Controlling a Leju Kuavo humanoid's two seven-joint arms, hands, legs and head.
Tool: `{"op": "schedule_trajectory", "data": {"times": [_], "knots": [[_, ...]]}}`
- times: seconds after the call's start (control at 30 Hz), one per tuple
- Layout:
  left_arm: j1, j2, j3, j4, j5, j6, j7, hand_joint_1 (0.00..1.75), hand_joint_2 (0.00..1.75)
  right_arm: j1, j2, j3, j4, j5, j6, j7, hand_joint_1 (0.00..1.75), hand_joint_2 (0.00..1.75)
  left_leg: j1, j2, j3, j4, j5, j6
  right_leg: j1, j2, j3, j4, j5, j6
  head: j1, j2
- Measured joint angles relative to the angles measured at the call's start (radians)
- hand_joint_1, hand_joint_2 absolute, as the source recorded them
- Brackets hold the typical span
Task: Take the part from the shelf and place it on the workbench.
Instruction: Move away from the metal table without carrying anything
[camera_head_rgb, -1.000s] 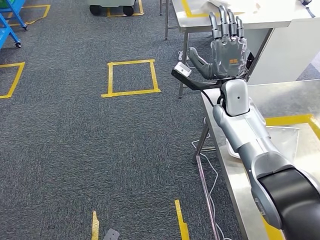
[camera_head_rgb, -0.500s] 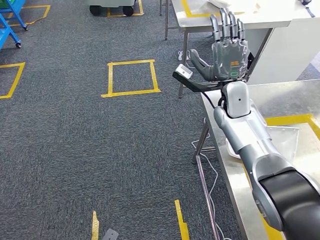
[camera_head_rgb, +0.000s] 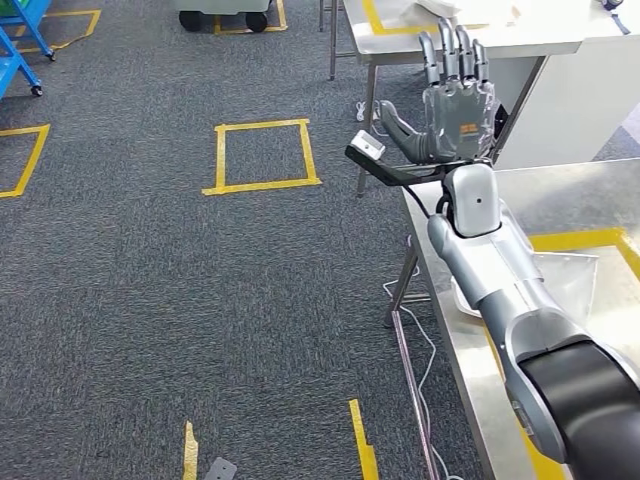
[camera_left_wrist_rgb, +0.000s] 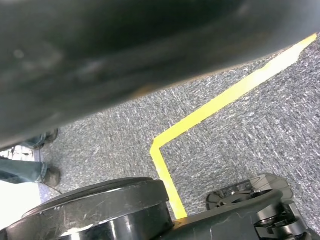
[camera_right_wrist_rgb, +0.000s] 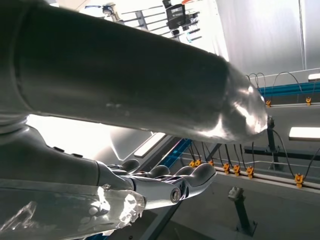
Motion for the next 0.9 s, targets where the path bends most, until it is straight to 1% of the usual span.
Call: {"op": "schedule_trajectory", "data": {"times": [0.9], "knots": [[0.0, 0.0, 0.003, 0.0, -0.008, 0.006, 0.0, 0.0, 0.0, 0.001, 0.0, 0.001, 0.0, 0.0, 0.0, 0.002, 0.0, 0.0, 0.0, 0.0, 0.0, 0.0, 0.0, 0.0, 0.0, 0.0, 0.0, 0.0, 0.0, 0.0, 0.0, 0.0]]}}
